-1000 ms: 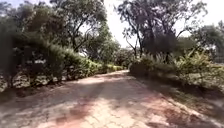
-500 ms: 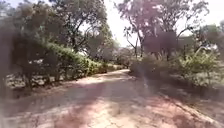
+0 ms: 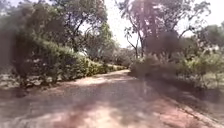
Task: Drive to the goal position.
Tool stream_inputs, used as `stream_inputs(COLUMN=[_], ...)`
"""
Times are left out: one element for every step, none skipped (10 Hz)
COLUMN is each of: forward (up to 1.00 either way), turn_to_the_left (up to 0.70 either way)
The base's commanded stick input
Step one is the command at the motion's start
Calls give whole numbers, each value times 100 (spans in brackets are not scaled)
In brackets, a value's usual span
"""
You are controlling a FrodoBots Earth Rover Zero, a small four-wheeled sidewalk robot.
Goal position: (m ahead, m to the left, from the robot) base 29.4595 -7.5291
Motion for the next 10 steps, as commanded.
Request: stream_inputs(forward=[50,50,50,50,50,50,50,50,50,50], turn_to_the_left=[0,0,0,0,0,0,0,0,0,0])
